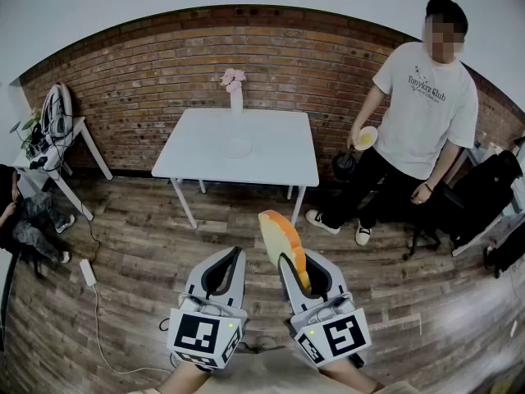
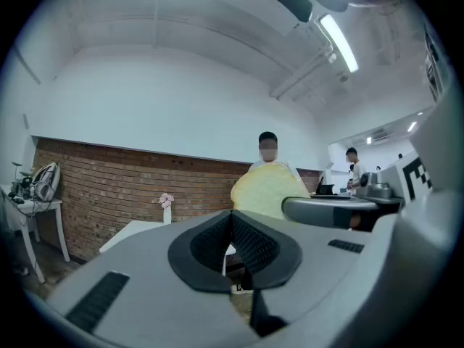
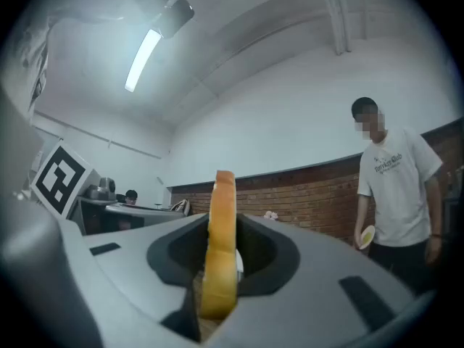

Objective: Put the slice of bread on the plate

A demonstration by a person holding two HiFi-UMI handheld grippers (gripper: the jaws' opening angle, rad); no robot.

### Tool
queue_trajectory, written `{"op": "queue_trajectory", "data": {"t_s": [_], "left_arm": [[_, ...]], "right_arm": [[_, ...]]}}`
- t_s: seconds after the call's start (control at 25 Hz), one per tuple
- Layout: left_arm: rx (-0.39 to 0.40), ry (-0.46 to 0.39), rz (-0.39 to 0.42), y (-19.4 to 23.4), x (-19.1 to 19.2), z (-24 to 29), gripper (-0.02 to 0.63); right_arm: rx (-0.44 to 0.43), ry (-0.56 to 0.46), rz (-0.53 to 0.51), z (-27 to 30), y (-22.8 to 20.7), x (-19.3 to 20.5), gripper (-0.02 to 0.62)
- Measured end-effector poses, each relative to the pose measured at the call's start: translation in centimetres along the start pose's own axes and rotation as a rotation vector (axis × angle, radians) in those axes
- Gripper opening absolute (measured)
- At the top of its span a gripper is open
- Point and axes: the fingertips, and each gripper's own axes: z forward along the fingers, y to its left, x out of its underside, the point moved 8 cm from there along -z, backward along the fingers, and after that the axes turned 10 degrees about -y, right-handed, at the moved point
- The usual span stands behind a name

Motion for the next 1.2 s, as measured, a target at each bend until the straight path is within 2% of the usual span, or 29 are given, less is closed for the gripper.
{"op": "queue_trajectory", "data": {"t_s": [0.64,1.2], "left_arm": [[-0.045,-0.002,0.006,-1.1,0.5,2.3,0.011],[-0.138,0.022,-0.012,0.1,2.4,4.3,0.011]], "right_arm": [[-0.031,-0.013,0.033,0.6,-3.4,0.4,0.095],[-0.041,0.022,0.063,1.9,-7.2,2.5,0.095]]}}
